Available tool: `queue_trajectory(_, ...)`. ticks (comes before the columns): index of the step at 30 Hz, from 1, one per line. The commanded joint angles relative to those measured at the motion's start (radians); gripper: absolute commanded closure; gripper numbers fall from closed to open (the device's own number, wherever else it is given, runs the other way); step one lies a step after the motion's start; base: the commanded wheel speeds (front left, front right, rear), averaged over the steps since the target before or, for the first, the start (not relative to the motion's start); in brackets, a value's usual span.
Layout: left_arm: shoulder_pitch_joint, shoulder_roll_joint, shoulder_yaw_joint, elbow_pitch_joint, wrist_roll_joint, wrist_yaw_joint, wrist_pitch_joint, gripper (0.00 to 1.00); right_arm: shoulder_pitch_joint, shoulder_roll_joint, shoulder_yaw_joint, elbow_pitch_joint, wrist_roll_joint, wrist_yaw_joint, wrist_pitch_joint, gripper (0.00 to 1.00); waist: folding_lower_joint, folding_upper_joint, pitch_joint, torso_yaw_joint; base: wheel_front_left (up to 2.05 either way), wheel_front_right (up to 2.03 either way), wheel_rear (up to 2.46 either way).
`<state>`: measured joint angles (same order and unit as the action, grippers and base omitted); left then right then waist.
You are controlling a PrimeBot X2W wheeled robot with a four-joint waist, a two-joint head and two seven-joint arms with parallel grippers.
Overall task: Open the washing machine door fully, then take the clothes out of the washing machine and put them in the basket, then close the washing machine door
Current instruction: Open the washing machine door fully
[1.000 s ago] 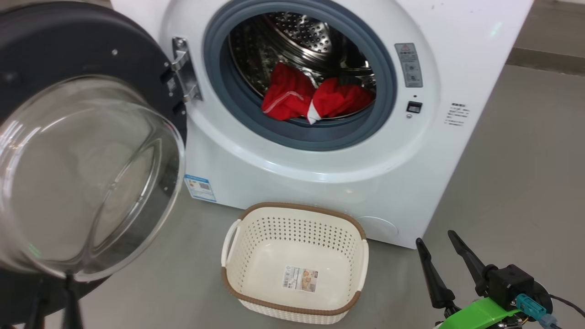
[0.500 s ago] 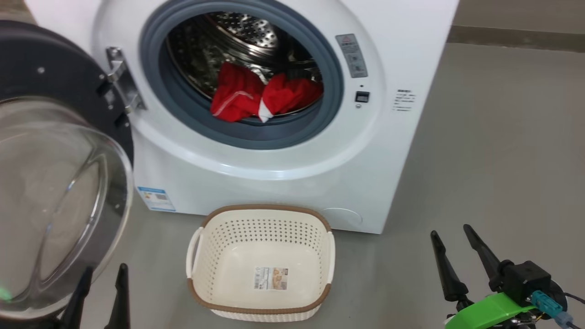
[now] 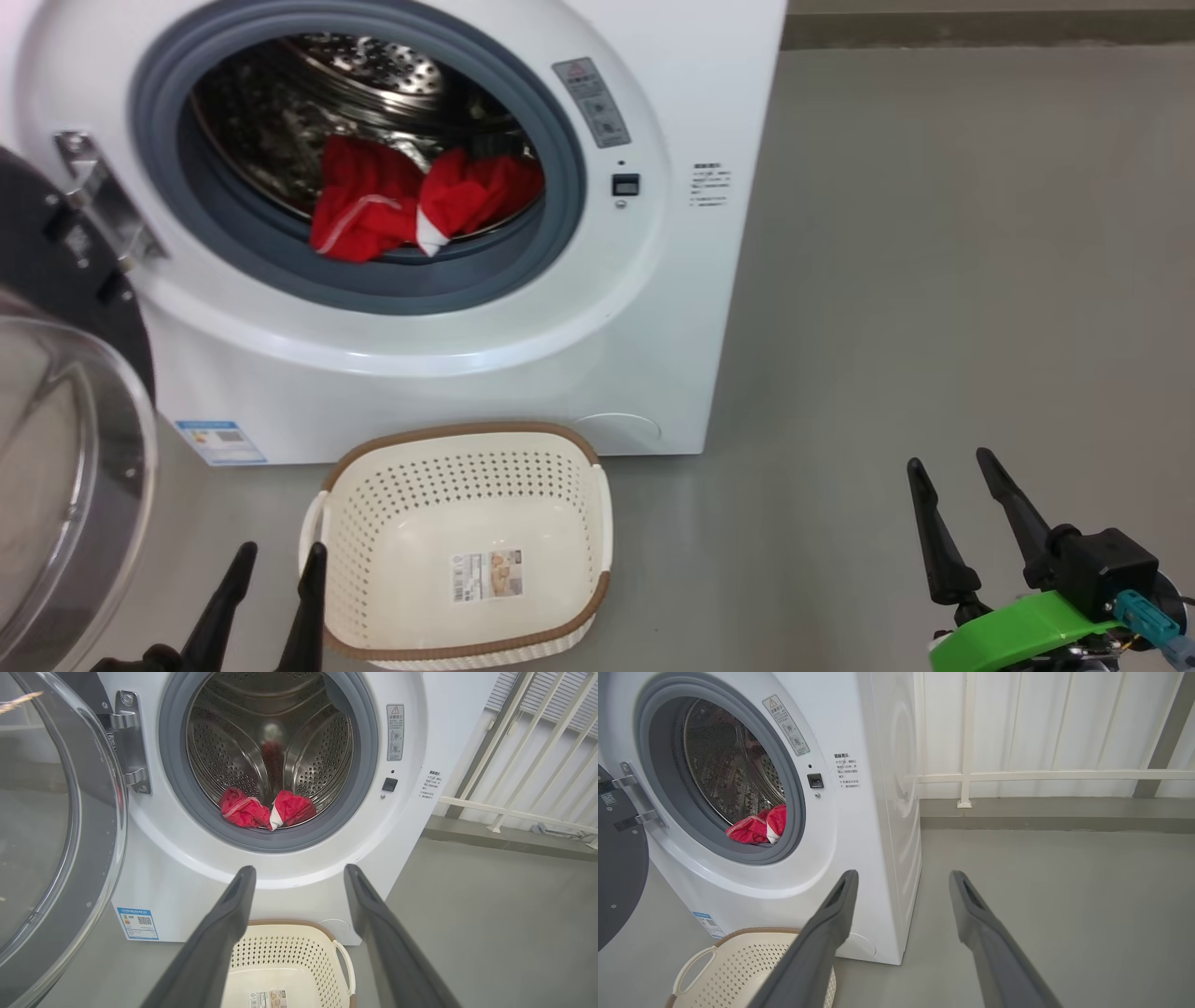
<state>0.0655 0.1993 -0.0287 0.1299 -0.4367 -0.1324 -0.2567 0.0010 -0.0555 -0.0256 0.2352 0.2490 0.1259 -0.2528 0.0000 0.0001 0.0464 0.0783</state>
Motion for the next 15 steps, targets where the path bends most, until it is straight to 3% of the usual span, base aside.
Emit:
queue_trajectory(1,-0.020,0.023,0.029,-0.030,-0.006,0.002,-0.005,0.00,-0.006,-0.004,0.012,-0.029,0.001,0.005,-0.009,0.00,0.0000,-0.0001,0.009,-0.034,0.00,0.00,0.00)
queue_trajectory(15,-0.026,0.025,0.004,-0.057,-0.034,0.002,-0.005,0.00,0.011,0.000,-0.015,-0.048,-0.003,0.005,-0.009,0.00,0.0000,-0.0001,0.018,-0.079,0.00,0.00,0.00)
